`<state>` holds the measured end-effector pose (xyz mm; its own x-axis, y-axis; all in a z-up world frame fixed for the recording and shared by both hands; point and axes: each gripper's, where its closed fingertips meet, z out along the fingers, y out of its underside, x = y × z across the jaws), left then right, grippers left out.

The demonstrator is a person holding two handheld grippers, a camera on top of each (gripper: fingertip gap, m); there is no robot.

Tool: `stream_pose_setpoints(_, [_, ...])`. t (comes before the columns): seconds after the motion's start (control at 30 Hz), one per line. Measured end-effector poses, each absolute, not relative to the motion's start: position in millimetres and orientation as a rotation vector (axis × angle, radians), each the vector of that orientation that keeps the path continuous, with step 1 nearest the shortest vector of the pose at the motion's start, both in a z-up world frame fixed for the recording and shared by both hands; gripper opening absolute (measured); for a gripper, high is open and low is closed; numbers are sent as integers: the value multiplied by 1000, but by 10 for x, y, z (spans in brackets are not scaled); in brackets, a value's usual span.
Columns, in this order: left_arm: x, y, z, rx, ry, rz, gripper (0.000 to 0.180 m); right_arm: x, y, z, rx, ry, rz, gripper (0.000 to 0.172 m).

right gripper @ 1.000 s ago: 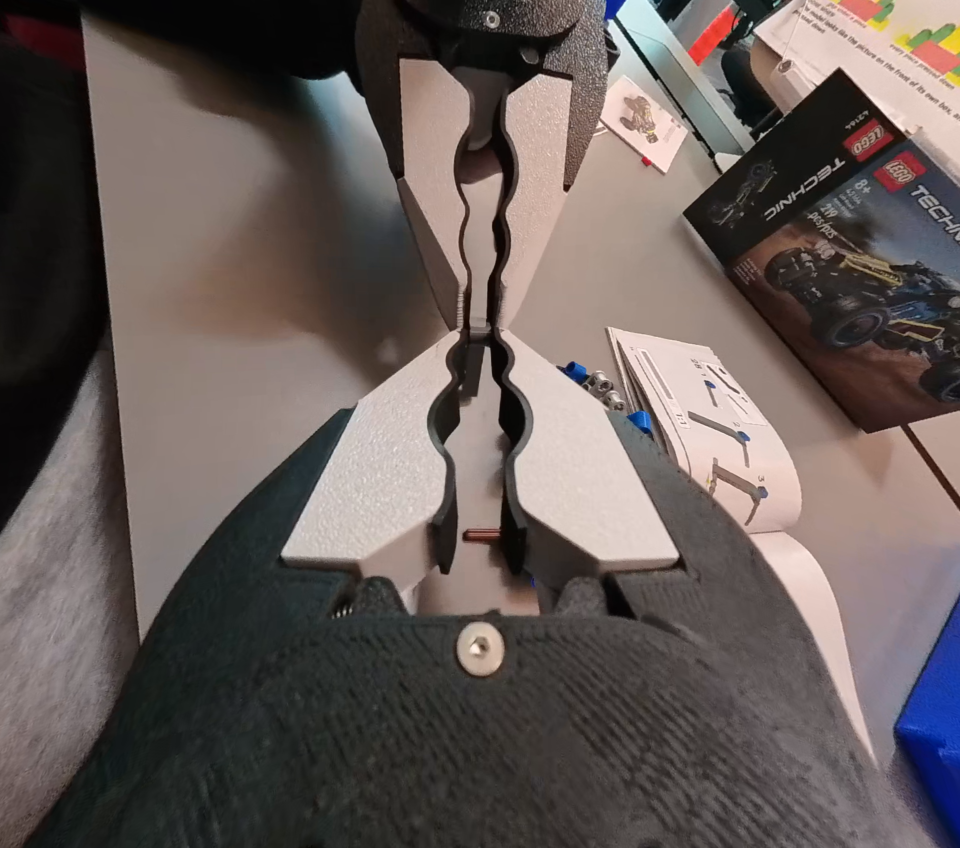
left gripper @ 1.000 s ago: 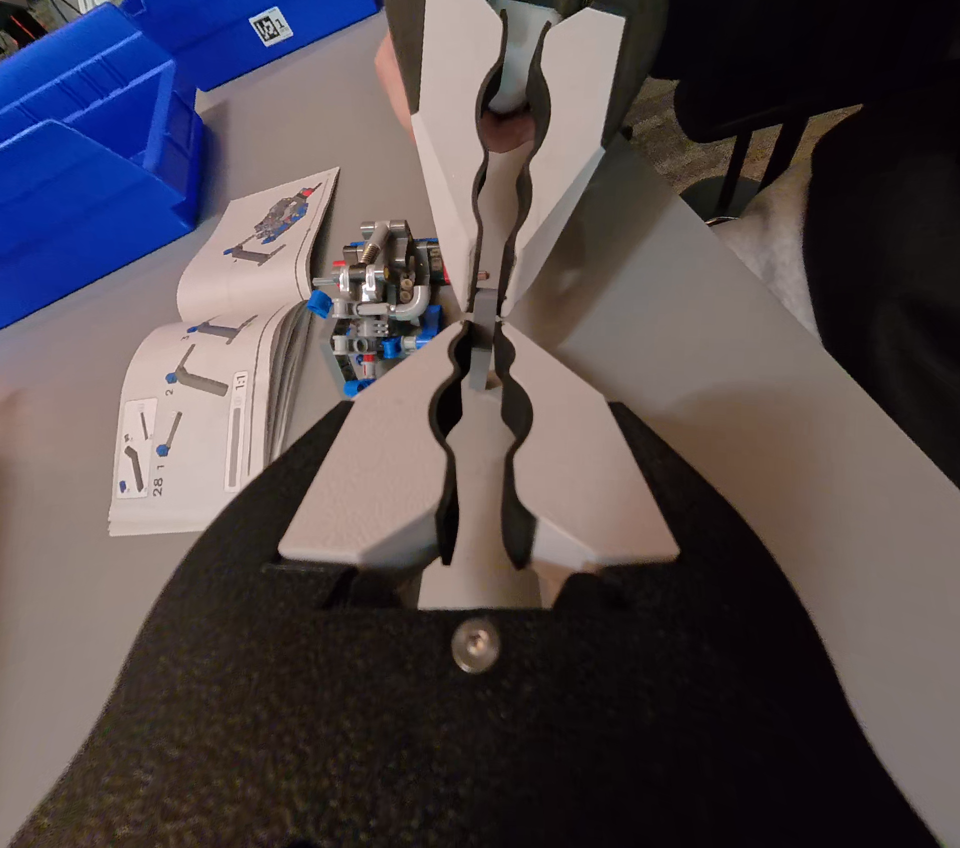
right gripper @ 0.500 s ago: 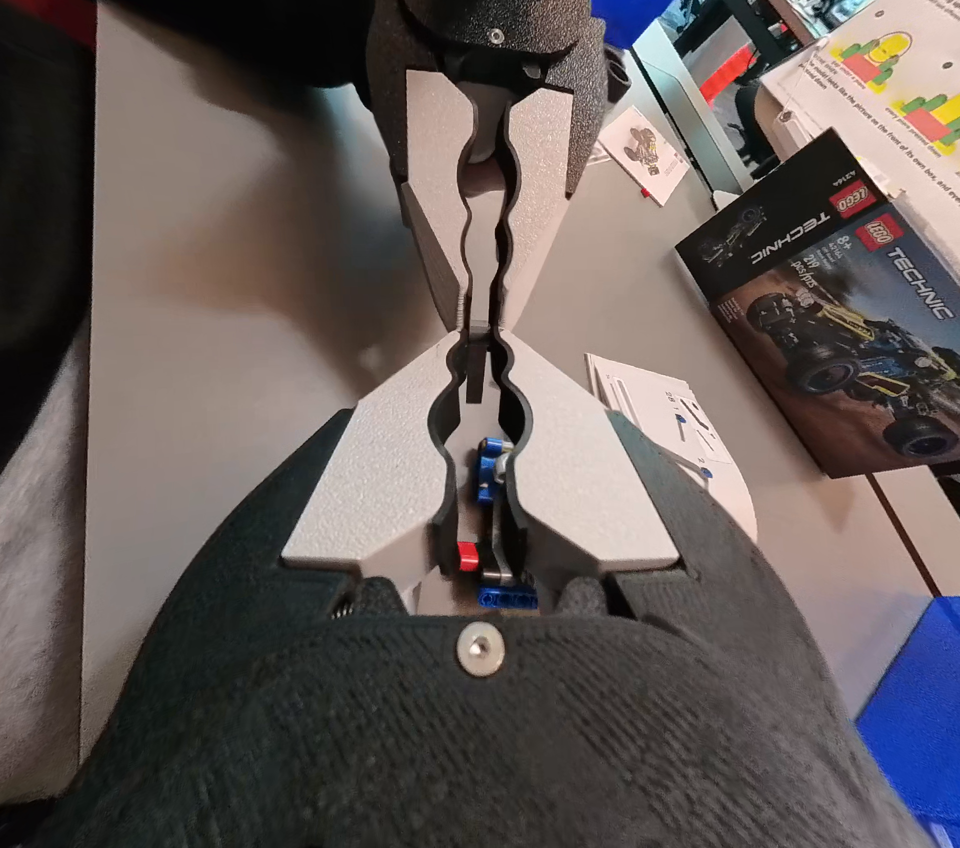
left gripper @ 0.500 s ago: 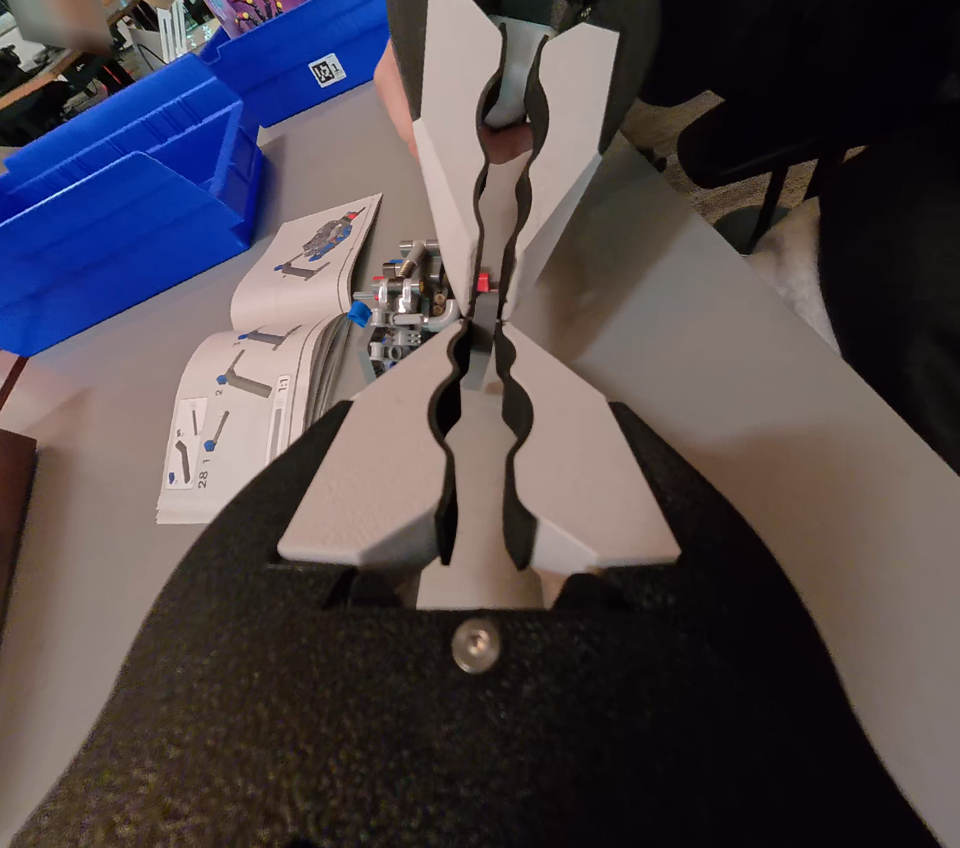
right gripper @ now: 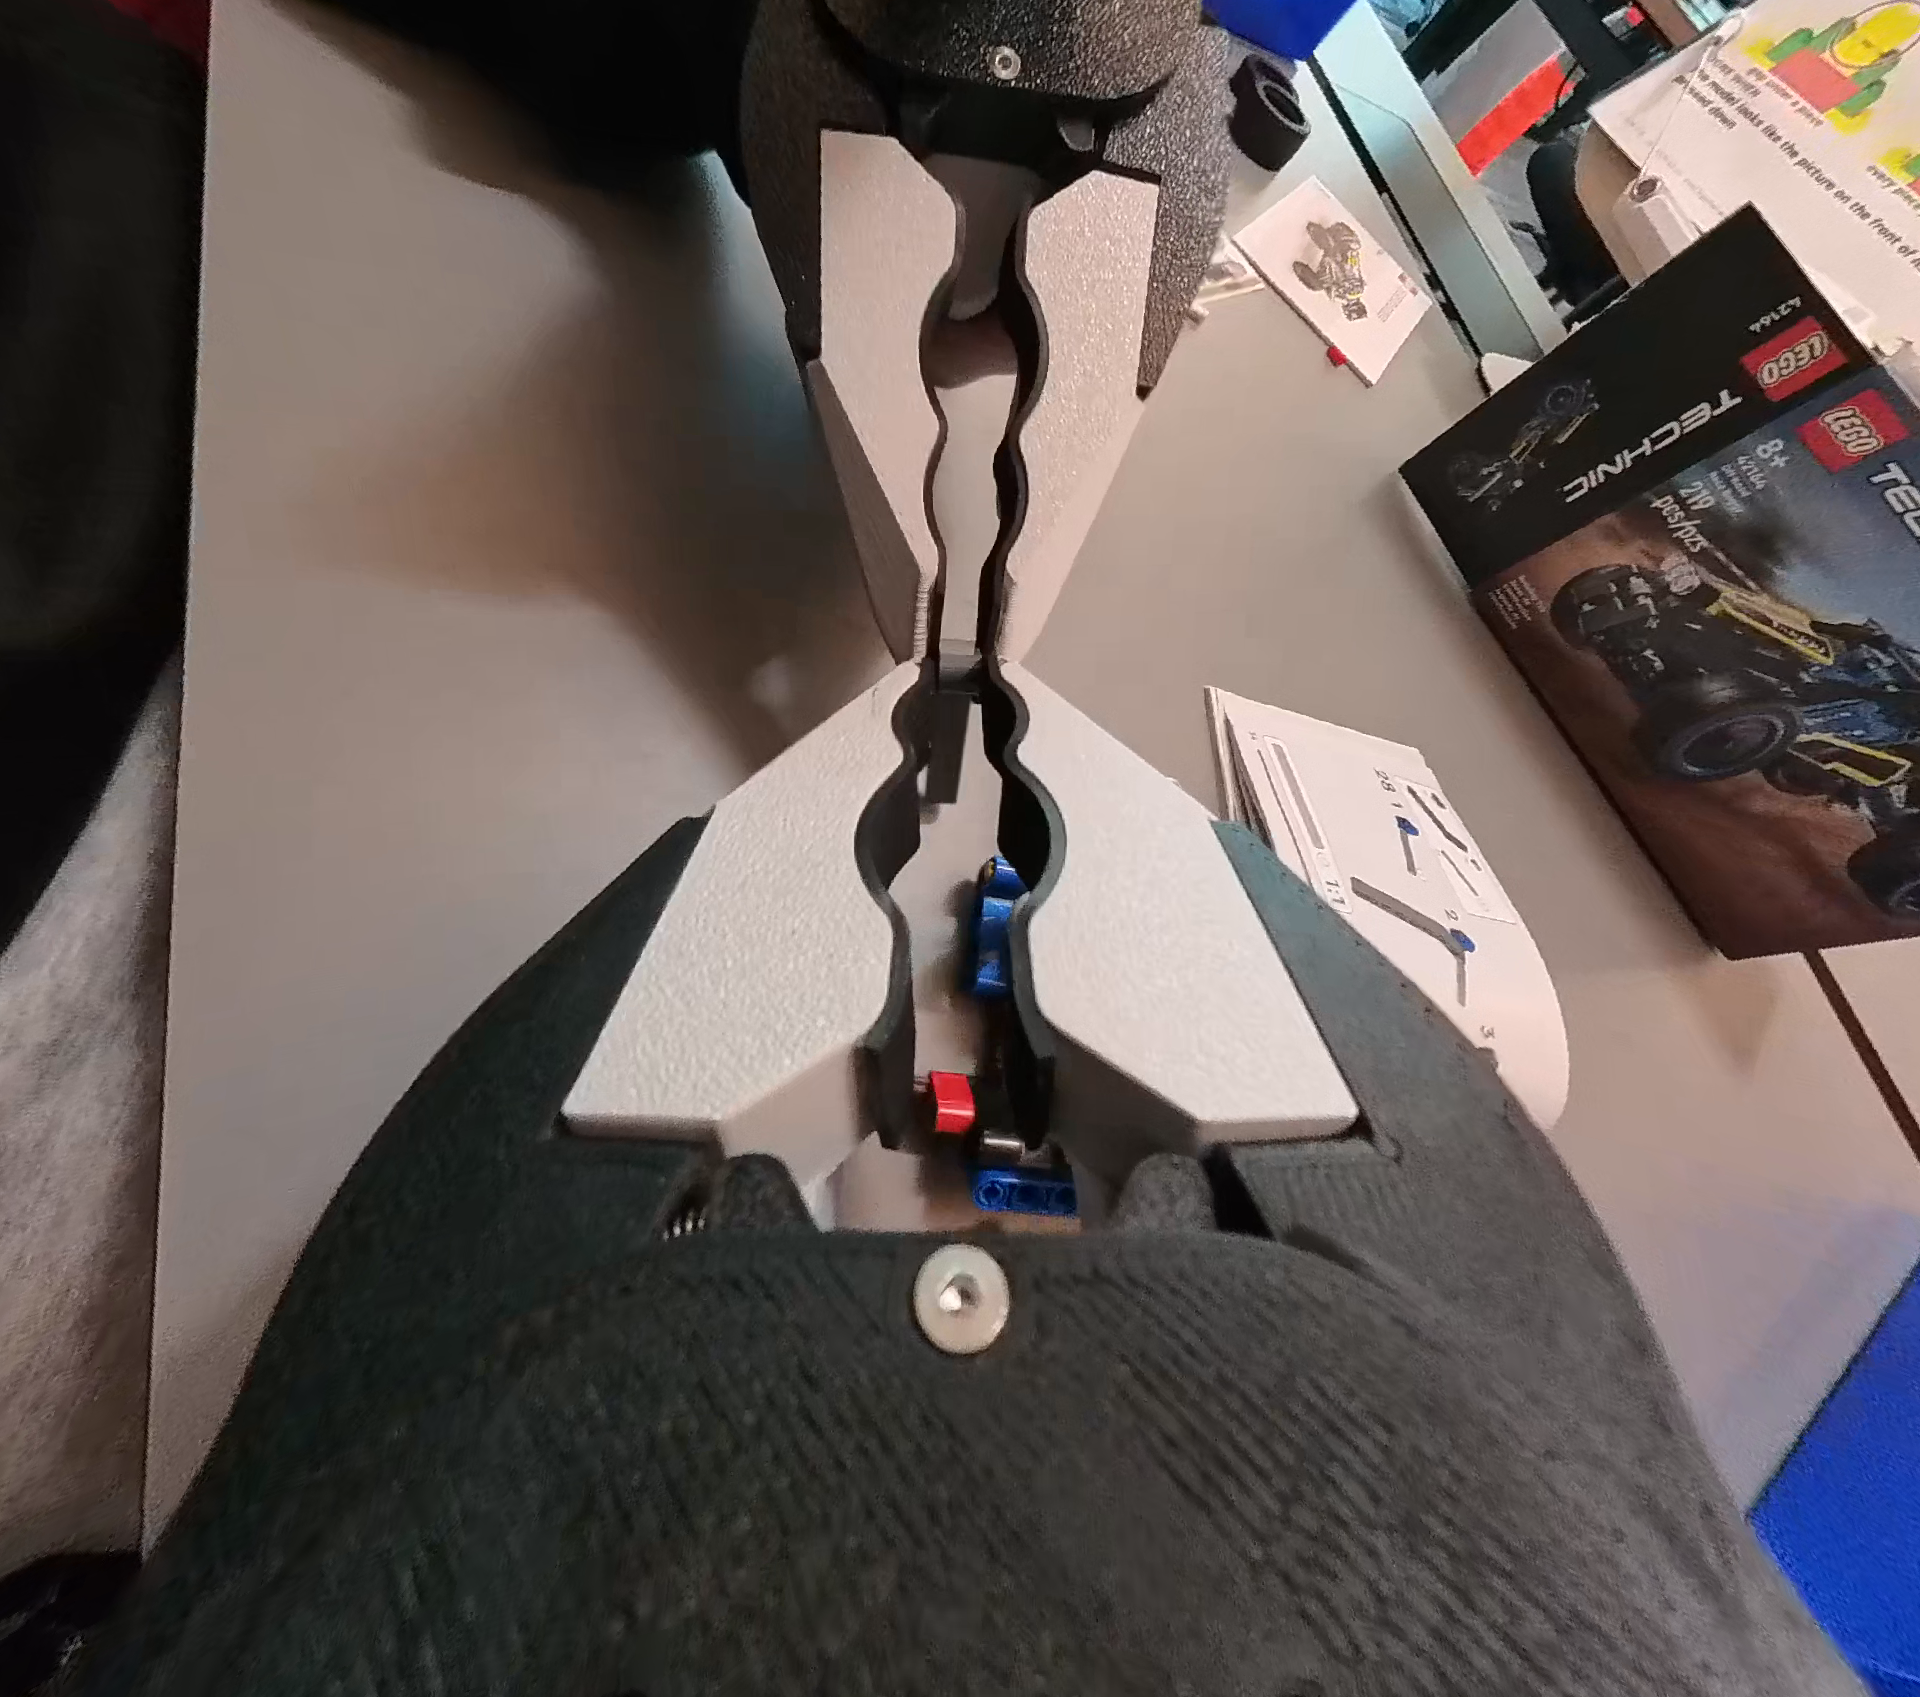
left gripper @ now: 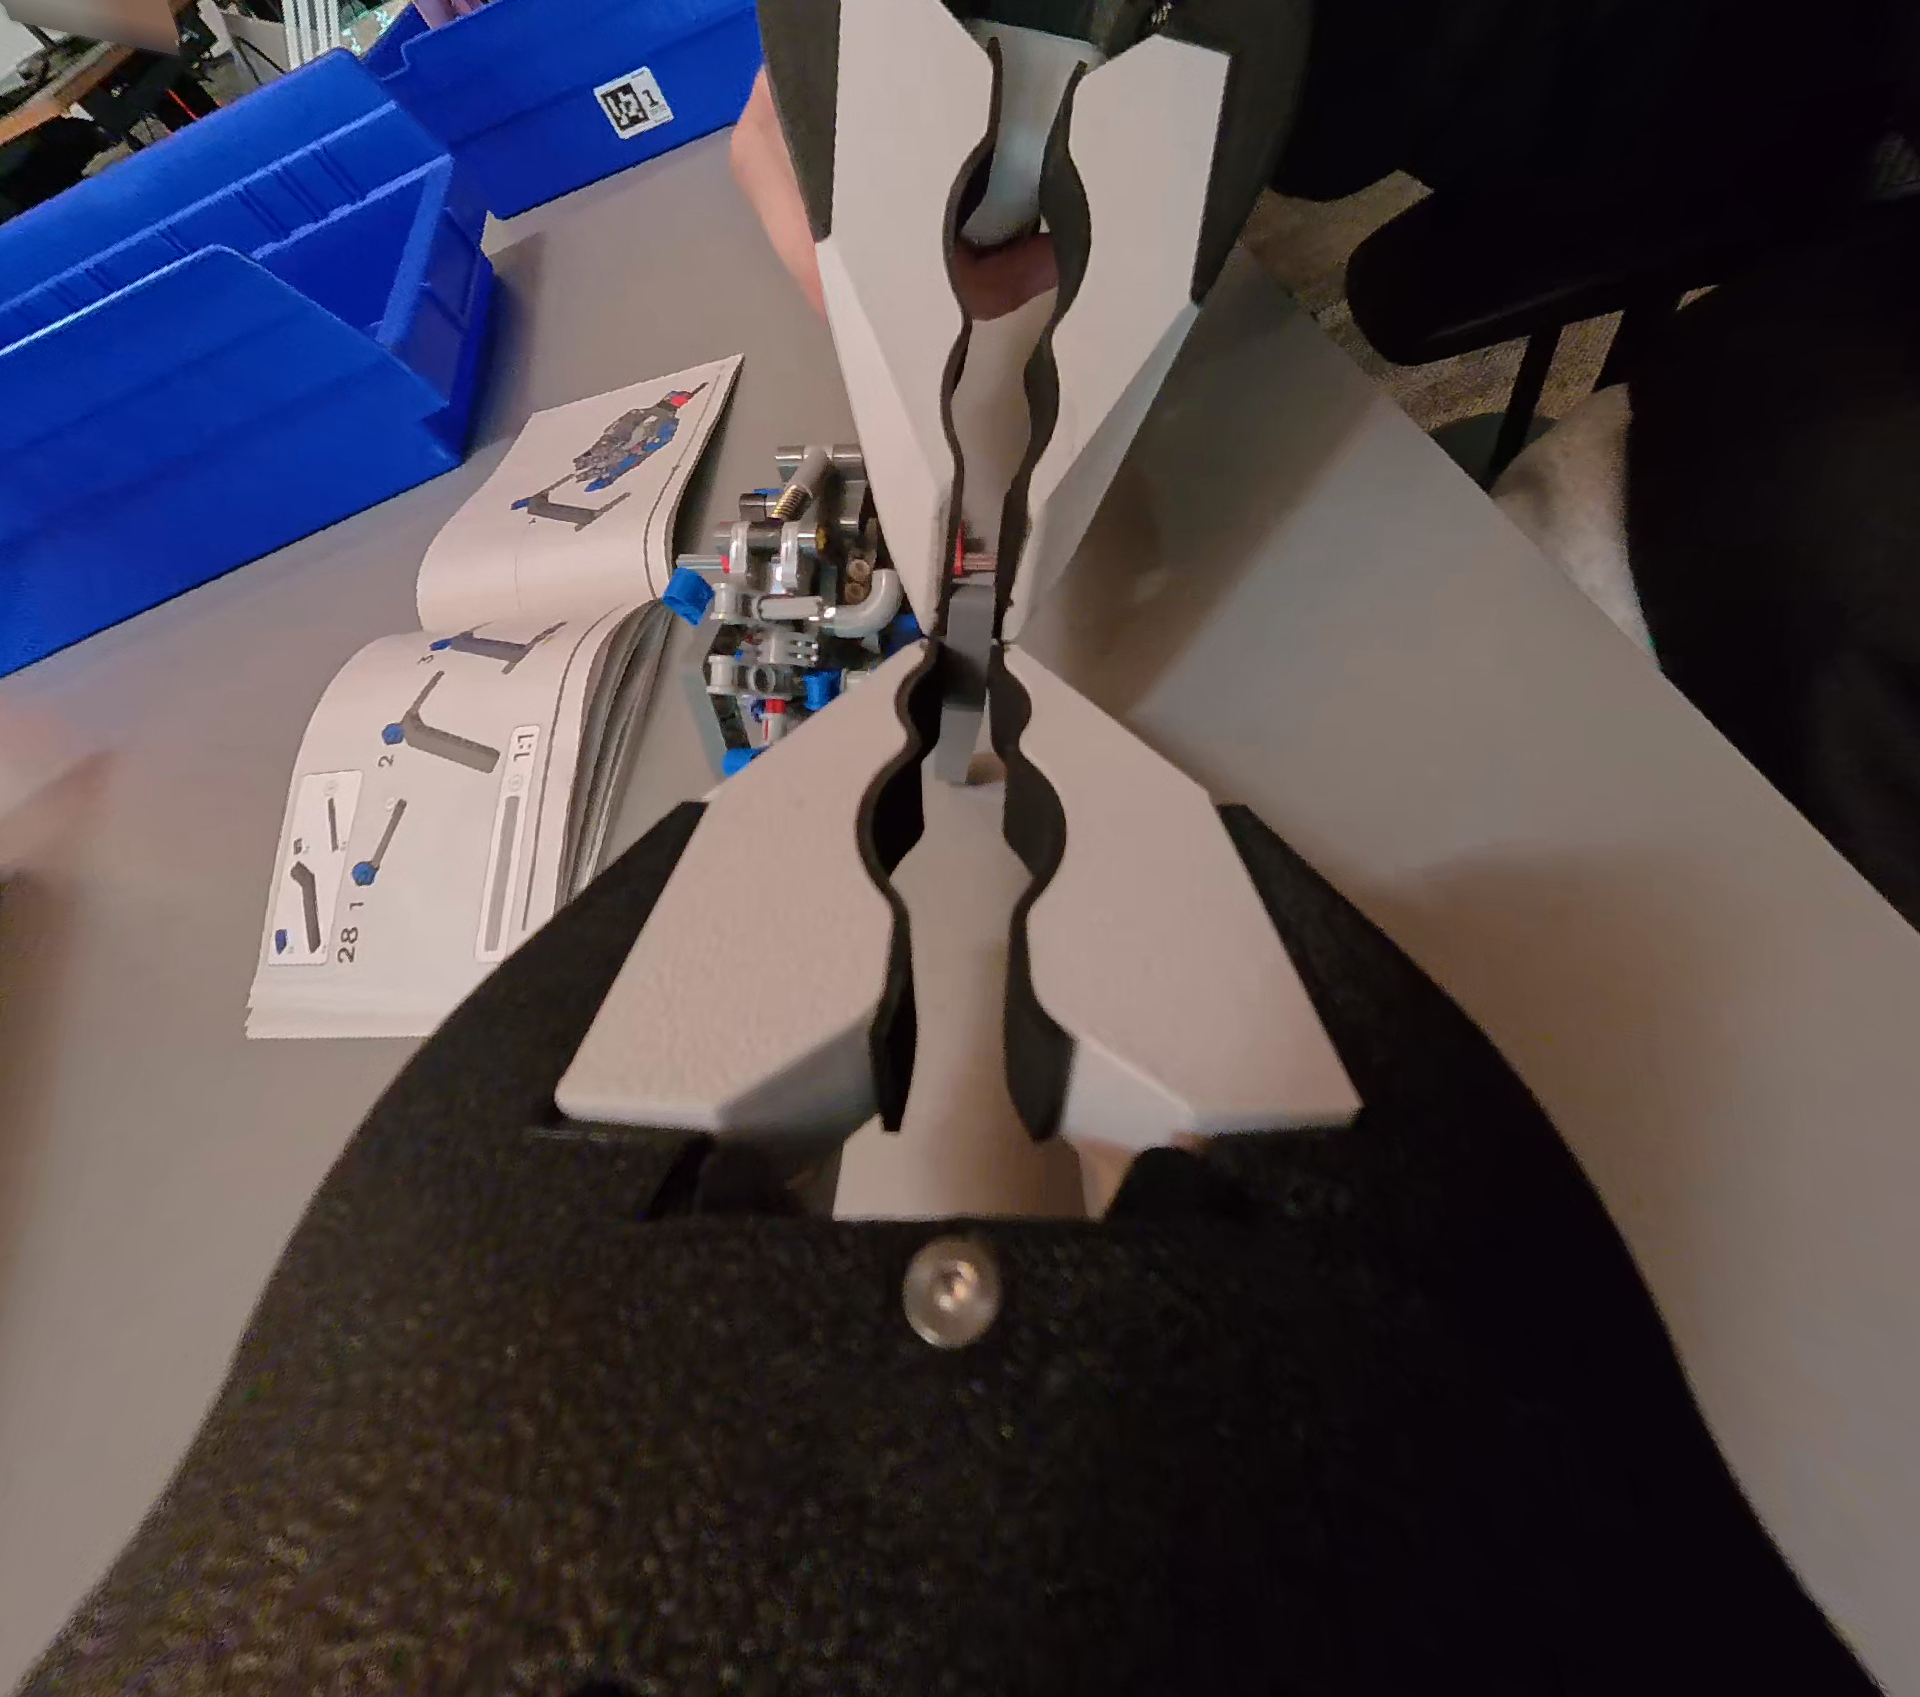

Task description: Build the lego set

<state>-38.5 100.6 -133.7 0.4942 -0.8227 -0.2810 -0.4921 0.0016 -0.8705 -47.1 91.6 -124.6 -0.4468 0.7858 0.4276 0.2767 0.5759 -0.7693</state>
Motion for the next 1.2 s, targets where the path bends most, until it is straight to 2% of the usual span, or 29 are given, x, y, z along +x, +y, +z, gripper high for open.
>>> stream_pose_setpoints(0.37, [-383, 1014, -1367, -1670, 1134, -387, 5, -465, 930, -1276, -843, -2014, 751, 6])
stream_pose_setpoints(1.2, [-469, 945, -1133, -1584, 1014, -611, 5, -581, 870, -1035, -1011, -1876, 968, 5])
